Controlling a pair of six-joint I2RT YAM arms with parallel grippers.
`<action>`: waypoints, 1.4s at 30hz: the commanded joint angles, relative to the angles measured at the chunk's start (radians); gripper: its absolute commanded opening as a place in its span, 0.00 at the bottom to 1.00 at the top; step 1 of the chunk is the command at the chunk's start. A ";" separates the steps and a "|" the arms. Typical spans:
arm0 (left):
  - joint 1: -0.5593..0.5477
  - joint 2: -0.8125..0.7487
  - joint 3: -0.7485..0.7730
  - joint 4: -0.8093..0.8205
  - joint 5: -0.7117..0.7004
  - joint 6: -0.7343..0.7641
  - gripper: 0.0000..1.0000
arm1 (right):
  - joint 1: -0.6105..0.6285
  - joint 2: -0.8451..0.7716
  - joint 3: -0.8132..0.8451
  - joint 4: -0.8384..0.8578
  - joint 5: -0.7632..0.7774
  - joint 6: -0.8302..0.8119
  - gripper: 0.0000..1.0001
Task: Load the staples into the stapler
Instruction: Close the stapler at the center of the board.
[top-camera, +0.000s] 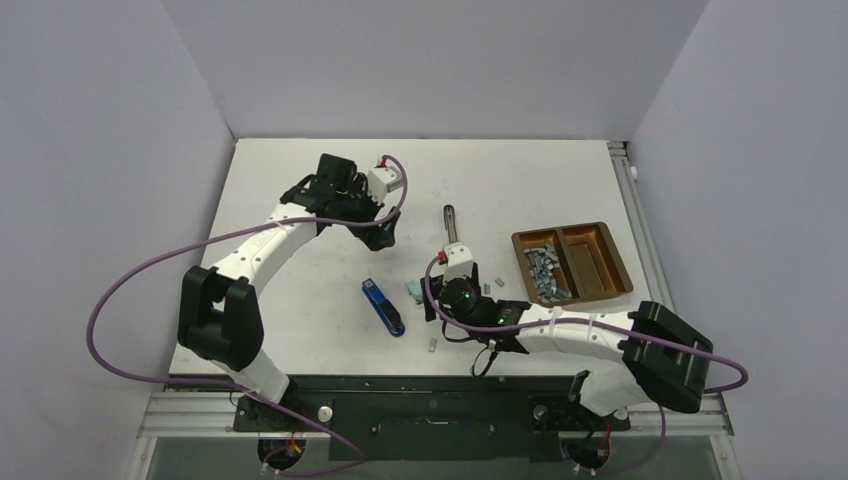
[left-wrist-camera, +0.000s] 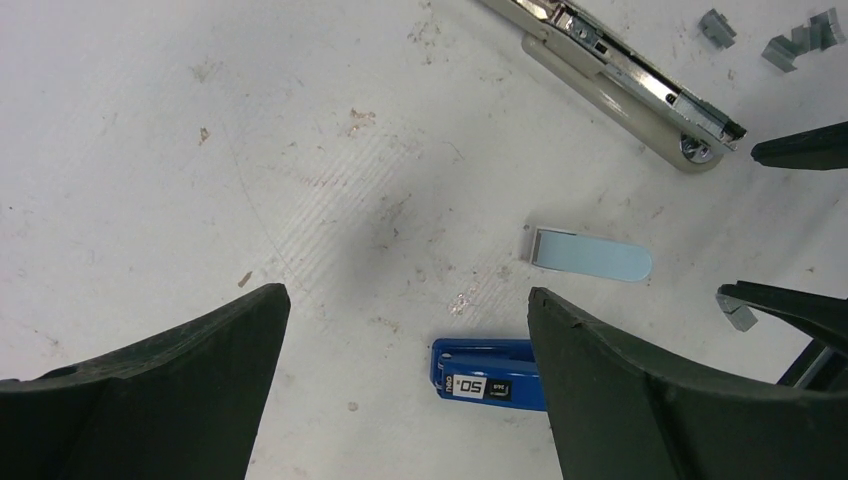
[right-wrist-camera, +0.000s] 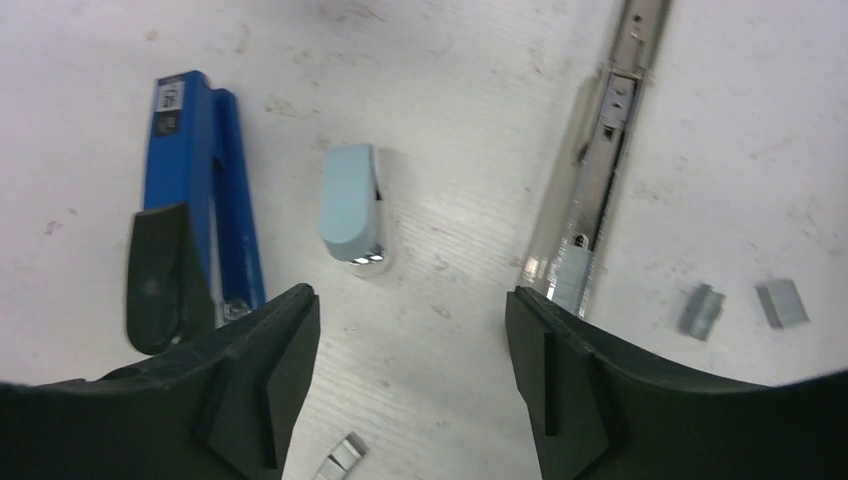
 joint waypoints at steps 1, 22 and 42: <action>0.010 0.017 0.069 -0.019 0.041 -0.014 0.87 | -0.012 -0.043 0.013 -0.170 0.140 0.090 0.70; -0.203 0.036 -0.109 0.103 -0.045 0.087 0.86 | -0.078 -0.102 -0.042 -0.132 0.128 0.118 0.59; -0.312 0.089 -0.167 0.161 -0.197 0.191 0.86 | -0.156 -0.217 -0.168 -0.128 0.090 0.196 0.59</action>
